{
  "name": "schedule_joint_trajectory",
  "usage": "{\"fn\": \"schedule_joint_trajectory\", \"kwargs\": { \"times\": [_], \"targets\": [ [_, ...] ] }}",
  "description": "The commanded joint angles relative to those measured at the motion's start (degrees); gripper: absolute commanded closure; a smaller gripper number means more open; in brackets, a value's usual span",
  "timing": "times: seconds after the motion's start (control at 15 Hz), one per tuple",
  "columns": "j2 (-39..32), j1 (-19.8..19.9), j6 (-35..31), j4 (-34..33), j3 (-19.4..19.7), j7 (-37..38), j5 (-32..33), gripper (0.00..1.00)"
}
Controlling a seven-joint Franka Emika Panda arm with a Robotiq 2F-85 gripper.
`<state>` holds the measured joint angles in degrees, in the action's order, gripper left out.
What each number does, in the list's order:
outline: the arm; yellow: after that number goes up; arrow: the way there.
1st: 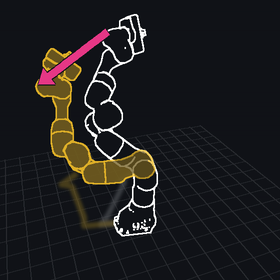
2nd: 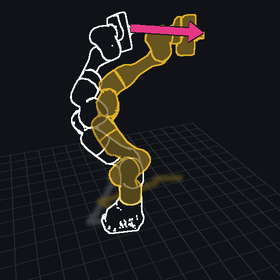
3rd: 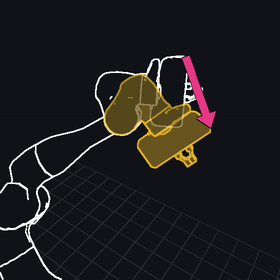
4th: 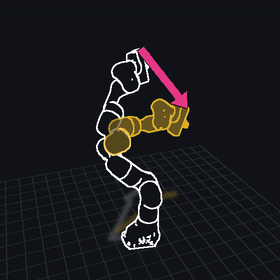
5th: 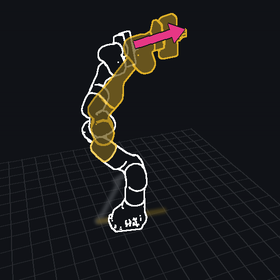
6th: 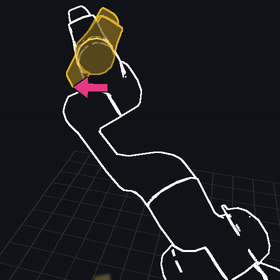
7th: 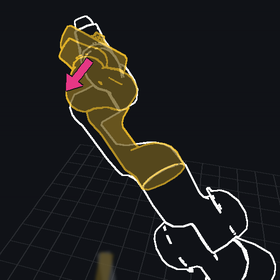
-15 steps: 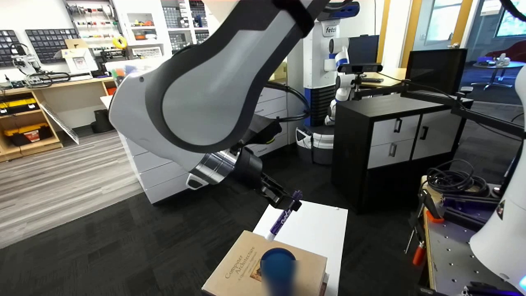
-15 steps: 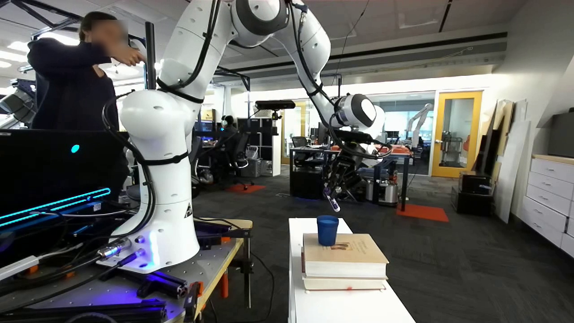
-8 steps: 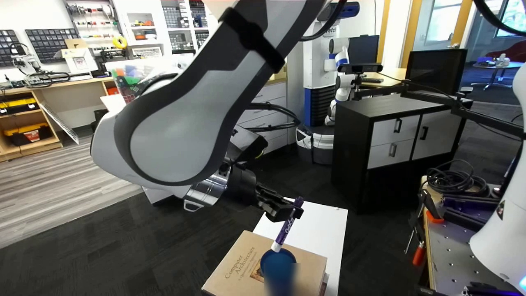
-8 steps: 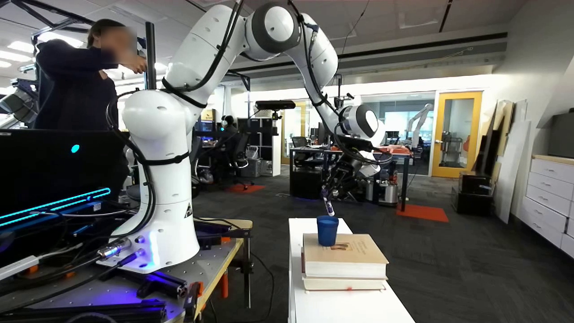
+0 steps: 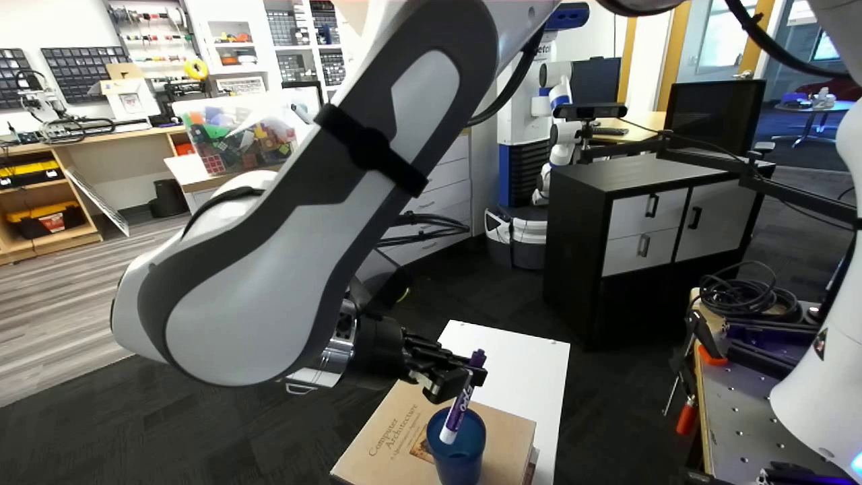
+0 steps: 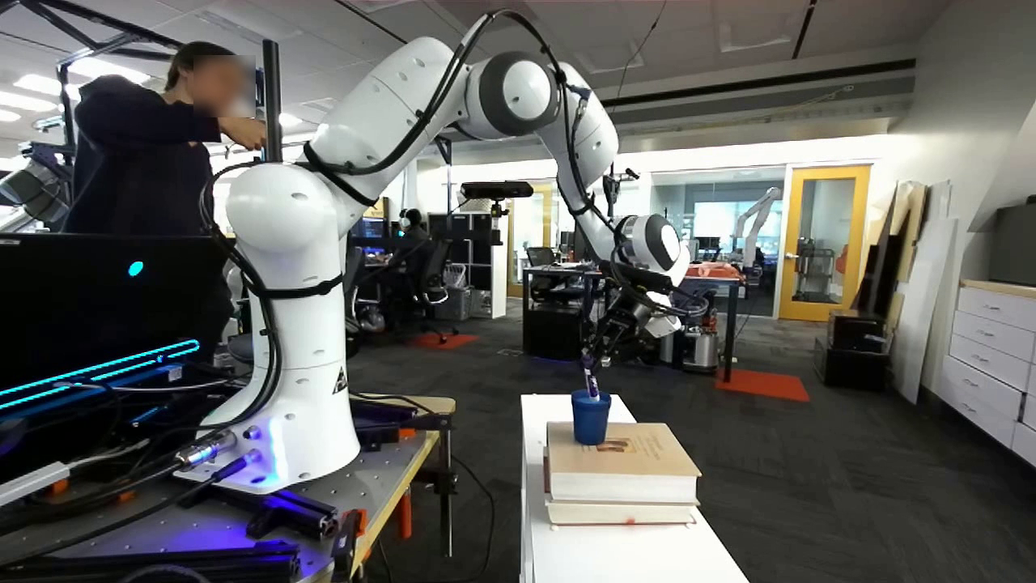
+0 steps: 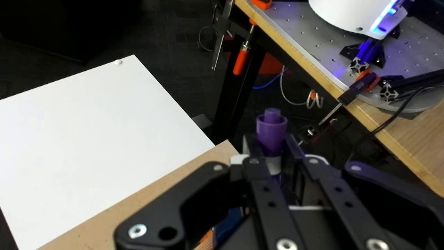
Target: Put the marker in the cup
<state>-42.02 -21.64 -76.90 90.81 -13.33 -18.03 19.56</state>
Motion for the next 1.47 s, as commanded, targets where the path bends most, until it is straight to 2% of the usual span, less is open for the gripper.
{"fn": "schedule_joint_trajectory", "kwargs": {
  "times": [0.0,0.27,0.33,0.47,0.93,1.2,1.27,1.4],
  "targets": [
    [-3.66,-1.29,2.98,-4.09,-0.54,-0.87,2.72,0.95],
    [-5.96,-2.20,5.23,-5.12,-0.46,-2.08,5.50,0.95],
    [-6.40,-2.40,6.40,-5.43,-0.35,-1.90,5.94,0.56],
    [-6.43,-2.33,7.50,-5.41,-0.54,-1.97,6.74,0.50],
    [-5.07,-1.99,8.42,-6.53,-0.73,-1.13,7.34,0.03],
    [-3.37,-1.40,7.26,-6.06,-0.54,0.46,6.51,0.00],
    [-5.93,-1.51,6.72,-7.38,-0.82,-0.92,6.61,0.00],
    [-5.88,-1.48,6.65,-7.46,-0.82,-0.99,6.57,0.00]
  ]
}}
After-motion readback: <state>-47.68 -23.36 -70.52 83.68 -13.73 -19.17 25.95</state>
